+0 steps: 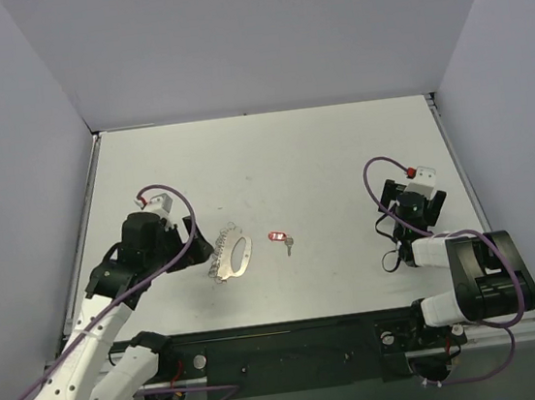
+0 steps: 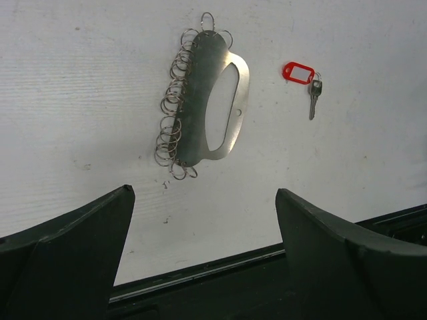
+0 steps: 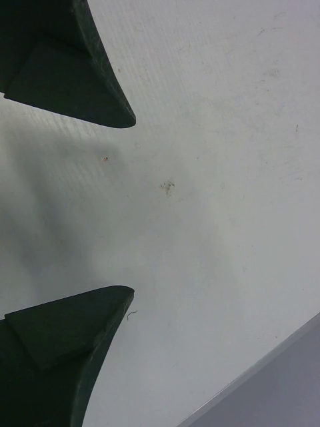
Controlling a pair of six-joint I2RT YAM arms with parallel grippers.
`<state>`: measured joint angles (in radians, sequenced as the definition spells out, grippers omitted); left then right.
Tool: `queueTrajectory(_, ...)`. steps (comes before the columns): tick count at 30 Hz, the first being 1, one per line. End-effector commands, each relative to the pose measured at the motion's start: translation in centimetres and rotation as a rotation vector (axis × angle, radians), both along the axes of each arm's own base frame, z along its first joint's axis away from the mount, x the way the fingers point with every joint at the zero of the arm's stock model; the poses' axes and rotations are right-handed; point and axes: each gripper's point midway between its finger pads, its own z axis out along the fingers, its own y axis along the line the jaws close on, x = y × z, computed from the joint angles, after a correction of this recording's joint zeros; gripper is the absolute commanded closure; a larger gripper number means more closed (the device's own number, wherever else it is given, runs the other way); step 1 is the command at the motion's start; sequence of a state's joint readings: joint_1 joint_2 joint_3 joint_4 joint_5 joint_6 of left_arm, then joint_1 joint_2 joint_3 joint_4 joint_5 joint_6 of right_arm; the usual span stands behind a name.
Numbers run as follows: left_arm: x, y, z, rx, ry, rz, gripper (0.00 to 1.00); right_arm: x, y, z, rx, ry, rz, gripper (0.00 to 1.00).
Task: Remove the keys from the keyring
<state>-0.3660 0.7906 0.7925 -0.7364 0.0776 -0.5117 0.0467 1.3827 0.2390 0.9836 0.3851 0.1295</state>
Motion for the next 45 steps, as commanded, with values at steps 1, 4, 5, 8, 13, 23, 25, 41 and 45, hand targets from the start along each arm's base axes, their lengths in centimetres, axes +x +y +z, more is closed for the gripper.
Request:
queueTrajectory(1, 1.0, 0.5, 0.2, 0.038, 0.001, 0.042, 0.02, 1.1, -0.1, 2.1, 0.008, -0.089, -0.018, 0.0)
queueTrajectory(4, 1.2, 0.1, -0.4, 0.046, 0.04, 0.024, 0.02, 1.0, -0.2, 2.1, 0.008, -0.087, -0.019, 0.0)
queueTrajectory(5, 1.0, 0.3, -1.0, 0.062, 0.065, 0.032, 0.02, 1.0, -0.2, 2.2, 0.007, -0.088, -0.018, 0.0)
queueTrajectory(8, 1.1, 0.6, -1.4, 0.091, 0.085, 0.057, 0.02, 1.2, -0.1, 2.1, 0.009, -0.081, -0.014, 0.0)
queueTrajectory(13, 1.2, 1.1, -1.7, 0.108, 0.083, 0.087, 0.02, 0.5, 0.1, 3.5, -0.046, -0.067, -0.041, 0.0)
queueTrajectory(23, 0.9, 0.4, 0.9, 0.045, -0.009, 0.04, 0.02, 2.2, 9.8, 14.2, 0.316, 0.0, 0.24, 0.0)
queueTrajectory(25, 0.8, 0.5, 1.0, 0.035, -0.035, 0.04, 0.02, 1.8, 12.7, 13.9, 0.372, 0.138, 0.358, 0.02)
queueTrajectory(41, 0.8, -0.1, 2.3, -0.011, -0.112, -0.006, 0.01, -1.5, 27.0, 8.7, 0.174, 0.744, 0.976, 0.2)
queueTrajectory(45, 0.7, 0.0, 2.5, -0.013, -0.123, -0.007, 0.0, -1.2, 29.0, 7.5, 0.113, 0.796, 1.044, 0.21)
